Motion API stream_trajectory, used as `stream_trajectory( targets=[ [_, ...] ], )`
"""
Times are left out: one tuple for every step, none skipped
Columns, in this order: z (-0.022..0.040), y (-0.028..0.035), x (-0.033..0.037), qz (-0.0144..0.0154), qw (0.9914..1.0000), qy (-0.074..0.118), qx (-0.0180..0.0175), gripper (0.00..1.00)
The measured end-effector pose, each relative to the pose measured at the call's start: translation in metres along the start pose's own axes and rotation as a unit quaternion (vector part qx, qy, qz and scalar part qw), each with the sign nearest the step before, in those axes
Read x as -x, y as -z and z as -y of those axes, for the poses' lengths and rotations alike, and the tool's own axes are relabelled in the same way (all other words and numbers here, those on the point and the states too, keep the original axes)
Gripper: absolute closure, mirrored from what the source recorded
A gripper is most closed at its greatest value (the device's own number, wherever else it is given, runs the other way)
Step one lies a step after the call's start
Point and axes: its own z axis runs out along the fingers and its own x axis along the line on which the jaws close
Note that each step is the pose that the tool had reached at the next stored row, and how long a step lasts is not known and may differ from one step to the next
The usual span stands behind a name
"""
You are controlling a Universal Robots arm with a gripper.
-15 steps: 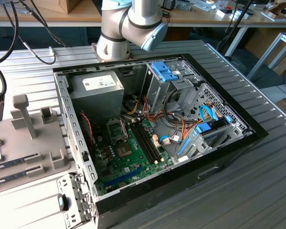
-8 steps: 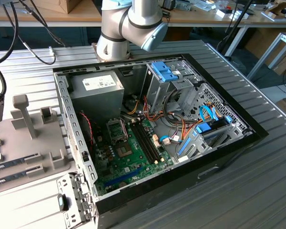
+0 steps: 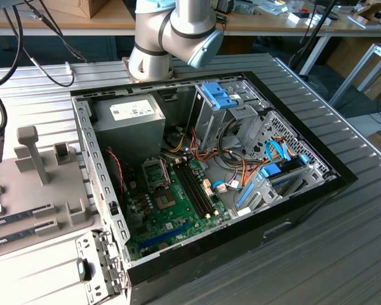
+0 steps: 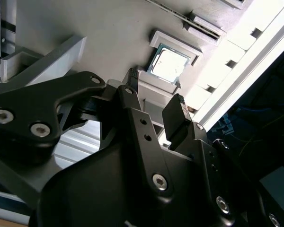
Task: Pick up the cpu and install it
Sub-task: 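Pick up the cpu and move it towards the insertion slot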
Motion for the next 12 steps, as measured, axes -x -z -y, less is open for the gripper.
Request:
stream_trajectory(
  targets=[
    [0.0, -0.0002, -0.0006, 0.0, 1.0, 0.0, 0.0, 0.52],
    [0.0001, -0.0003, -0.0009, 0.0, 1.0, 0.0, 0.0, 0.52],
    [0.0001, -0.0004, -0.0011, 0.0, 1.0, 0.0, 0.0, 0.52],
    [0.0001, -0.0005, -0.0014, 0.0, 1.0, 0.0, 0.0, 0.52],
    [0.0001, -0.0006, -0.0016, 0.0, 1.0, 0.0, 0.0, 0.52],
    [0.0001, -0.0007, -0.0017, 0.0, 1.0, 0.0, 0.0, 0.52],
    [0.0002, -0.0008, -0.002, 0.0, 1.0, 0.0, 0.0, 0.52],
    [0.0002, -0.0008, -0.0022, 0.0, 1.0, 0.0, 0.0, 0.52],
    [0.0002, -0.0009, -0.0023, 0.0, 1.0, 0.0, 0.0, 0.52],
    [0.0002, -0.0011, -0.0027, 0.0, 1.0, 0.0, 0.0, 0.52],
    [0.0003, -0.0012, -0.0029, 0.0, 1.0, 0.0, 0.0, 0.52],
    [0.0003, -0.0013, -0.003, 0.0, 1.0, 0.0, 0.0, 0.52]
  ],
)
